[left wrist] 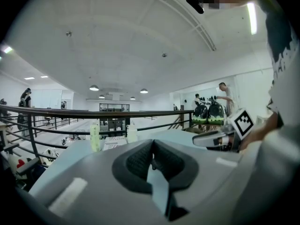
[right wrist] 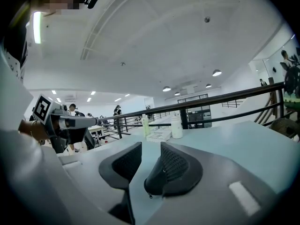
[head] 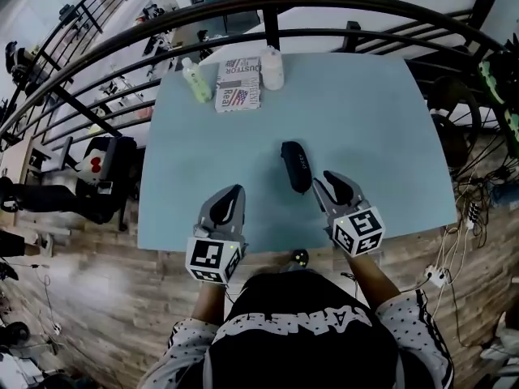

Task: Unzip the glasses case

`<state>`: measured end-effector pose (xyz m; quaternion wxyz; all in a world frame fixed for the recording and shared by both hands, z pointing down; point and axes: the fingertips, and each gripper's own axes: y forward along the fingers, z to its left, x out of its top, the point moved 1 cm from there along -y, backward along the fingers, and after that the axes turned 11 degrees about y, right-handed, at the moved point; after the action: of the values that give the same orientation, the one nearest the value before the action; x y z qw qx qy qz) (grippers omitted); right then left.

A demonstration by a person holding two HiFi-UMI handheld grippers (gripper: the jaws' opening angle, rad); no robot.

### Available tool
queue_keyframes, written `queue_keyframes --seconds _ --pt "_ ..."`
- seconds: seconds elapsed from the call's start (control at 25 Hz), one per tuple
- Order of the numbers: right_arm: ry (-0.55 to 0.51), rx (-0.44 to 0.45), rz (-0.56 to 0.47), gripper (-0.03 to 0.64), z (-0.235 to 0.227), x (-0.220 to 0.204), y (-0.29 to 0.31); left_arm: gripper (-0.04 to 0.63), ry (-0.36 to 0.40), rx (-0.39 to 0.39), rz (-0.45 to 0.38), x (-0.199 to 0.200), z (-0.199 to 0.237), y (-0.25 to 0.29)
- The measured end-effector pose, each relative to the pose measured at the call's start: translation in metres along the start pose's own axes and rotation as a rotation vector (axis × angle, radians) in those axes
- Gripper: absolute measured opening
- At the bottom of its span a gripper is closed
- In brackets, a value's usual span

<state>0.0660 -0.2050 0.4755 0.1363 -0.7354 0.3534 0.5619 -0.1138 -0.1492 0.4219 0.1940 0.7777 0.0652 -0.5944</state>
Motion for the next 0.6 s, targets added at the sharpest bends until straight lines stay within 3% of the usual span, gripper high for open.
queue_keyframes --seconds 0.48,0.6 --pt "0.034 -0.097 0.196 0.278 -0.027 -0.054 0.064 0.0 0.008 -0.012 0.012 -0.007 0.031 0.042" --pt "0.038 -0.135 0.239 0.291 -0.029 -0.068 0.079 0.0 0.004 -0.031 0.03 -0.011 0.036 0.047"
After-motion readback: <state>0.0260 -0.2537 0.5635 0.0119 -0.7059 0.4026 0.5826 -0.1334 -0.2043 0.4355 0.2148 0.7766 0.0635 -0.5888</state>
